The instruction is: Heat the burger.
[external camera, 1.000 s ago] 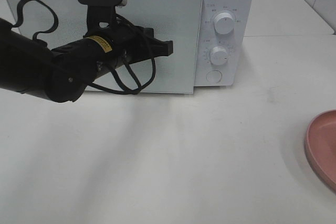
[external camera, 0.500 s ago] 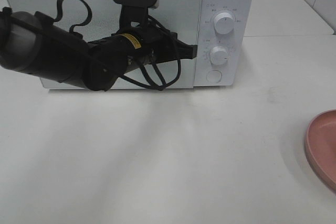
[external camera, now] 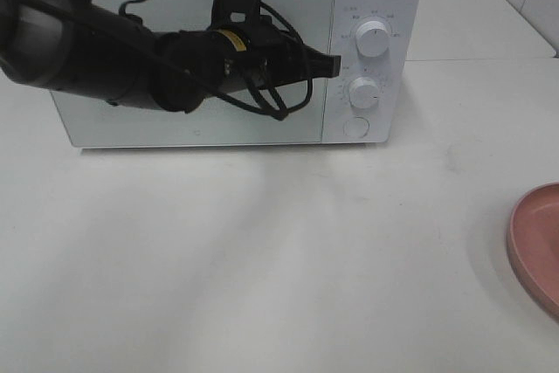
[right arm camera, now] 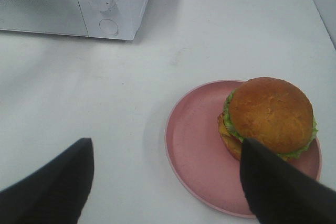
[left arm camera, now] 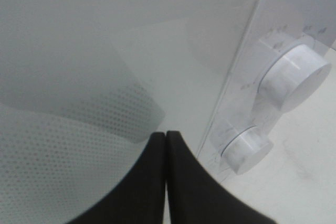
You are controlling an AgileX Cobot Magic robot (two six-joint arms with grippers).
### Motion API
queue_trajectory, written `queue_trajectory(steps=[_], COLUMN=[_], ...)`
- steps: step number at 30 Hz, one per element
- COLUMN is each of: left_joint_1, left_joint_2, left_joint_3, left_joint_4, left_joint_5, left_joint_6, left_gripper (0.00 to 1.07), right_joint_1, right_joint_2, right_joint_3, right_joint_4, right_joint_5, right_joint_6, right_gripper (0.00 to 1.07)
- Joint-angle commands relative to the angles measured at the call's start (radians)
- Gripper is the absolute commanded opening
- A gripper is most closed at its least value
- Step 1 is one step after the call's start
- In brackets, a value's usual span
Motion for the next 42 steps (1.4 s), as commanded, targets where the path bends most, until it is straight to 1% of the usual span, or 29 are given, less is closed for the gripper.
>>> queue_trajectory(steps=[1, 2, 3, 4, 5, 6, 7, 8, 9, 10, 11, 12, 13, 15, 16, 18, 19, 20, 21, 24, 29, 31, 32, 33, 34, 36, 39, 41, 42], left_joint_1=[0.015, 0.015, 0.015, 0.015, 0.015, 0.015, 0.015, 0.015, 0.015, 0.015, 0.015, 0.015, 0.016, 0.016, 0.016, 0.016, 0.016, 0.016, 0.016, 0.021, 0.046, 0.098, 0.098, 0.146, 0.146, 0.242, 0.271, 0.357, 0.357], left_joint_2=[-0.044, -0.055, -0.078, -0.078, -0.097, -0.097, -0.107, -0.124, -0.124, -0.13, -0.14, -0.14, -0.147, -0.155, -0.169, -0.174, -0.193, -0.193, -0.208, -0.234, -0.273, -0.302, -0.302, -0.322, -0.322, -0.369, -0.382, -0.416, -0.416], left_joint_3=[-0.017, -0.017, -0.016, -0.016, -0.016, -0.016, -0.016, -0.016, -0.016, -0.016, -0.016, -0.016, -0.016, -0.016, -0.016, -0.016, -0.016, -0.016, -0.016, -0.016, -0.016, -0.016, -0.016, -0.015, -0.015, -0.015, -0.015, -0.015, -0.015], left_joint_4=[-0.033, -0.033, -0.027, -0.027, -0.017, -0.017, -0.017, -0.019, -0.019, -0.019, -0.018, -0.018, -0.014, -0.014, -0.002, 0.003, 0.012, 0.012, 0.034, 0.086, 0.121, 0.119, 0.119, 0.119, 0.119, 0.12, 0.12, 0.124, 0.124], left_joint_5=[0.066, 0.12, 0.227, 0.227, 0.328, 0.328, 0.389, 0.501, 0.501, 0.552, 0.643, 0.643, 0.737, 0.786, 0.878, 0.913, 1.0, 1.0, 1.085, 1.203, 1.307, 1.356, 1.356, 1.388, 1.388, 1.432, 1.443, 1.475, 1.475], left_joint_6=[0.013, 0.016, 0.019, 0.019, 0.019, 0.019, 0.019, 0.014, 0.014, 0.012, 0.011, 0.011, 0.011, 0.011, 0.011, 0.011, 0.011, 0.011, 0.016, 0.014, 0.001, -0.02, -0.02, -0.022, -0.022, -0.024, -0.024, -0.024, -0.024], left_gripper=[0.0, 0.0, 0.1, 0.1, 0.25, 0.25, 0.36, 0.59, 0.59, 0.71, 0.91, 0.91, 1.01, 1.02, 1.02, 1.02, 1.02, 1.02, 1.02, 1.02, 1.02, 1.02, 1.02, 1.02, 1.02, 1.02, 1.02, 1.02, 1.02], right_joint_1=[-0.005, -0.005, -0.005, -0.005, -0.005, -0.005, -0.005, -0.005, -0.005, -0.005, -0.005, -0.005, -0.005, -0.005, -0.005, -0.005, -0.005, -0.005, -0.005, -0.005, -0.005, -0.005, -0.005, -0.005, -0.005, -0.005, -0.005, -0.005, -0.005], right_joint_2=[-0.027, -0.027, -0.027, -0.027, -0.027, -0.027, -0.027, -0.027, -0.027, -0.027, -0.027, -0.027, -0.027, -0.027, -0.027, -0.027, -0.027, -0.027, -0.027, -0.027, -0.026, -0.026, -0.026, -0.026, -0.026, -0.026, -0.026, -0.026, -0.026], right_joint_3=[0.002, 0.002, 0.002, 0.002, 0.002, 0.002, 0.002, 0.002, 0.002, 0.002, 0.002, 0.002, 0.002, 0.002, 0.002, 0.002, 0.002, 0.002, 0.002, 0.002, 0.002, 0.002, 0.002, 0.002, 0.002, 0.002, 0.002, 0.002, 0.002], right_joint_4=[-0.001, -0.001, -0.001, -0.001, -0.001, -0.001, -0.001, -0.001, -0.001, -0.001, -0.001, -0.001, -0.001, -0.001, -0.001, -0.001, -0.001, -0.001, -0.001, -0.001, -0.001, -0.001, -0.001, -0.001, -0.001, -0.001, -0.001, -0.001, -0.001], right_joint_5=[-0.013, -0.013, -0.013, -0.013, -0.013, -0.013, -0.013, -0.013, -0.013, -0.013, -0.013, -0.013, -0.013, -0.013, -0.013, -0.013, -0.013, -0.013, -0.013, -0.013, -0.013, -0.013, -0.013, -0.013, -0.013, -0.013, -0.013, -0.013, -0.013], right_joint_6=[-0.004, -0.004, -0.004, -0.004, -0.004, -0.004, -0.004, -0.004, -0.004, -0.004, -0.004, -0.004, -0.004, -0.004, -0.004, -0.004, -0.004, -0.004, -0.004, -0.004, -0.004, -0.004, -0.004, -0.004, -0.004, -0.004, -0.004, -0.004, -0.004], right_gripper=[0.75, 0.75, 0.75, 0.75, 0.75, 0.75, 0.75, 0.75, 0.75, 0.75, 0.75, 0.75, 0.75, 0.75, 0.75, 0.75, 0.75, 0.75, 0.75, 0.75, 0.75, 0.75, 0.75, 0.75, 0.75, 0.75, 0.75, 0.75, 0.75])
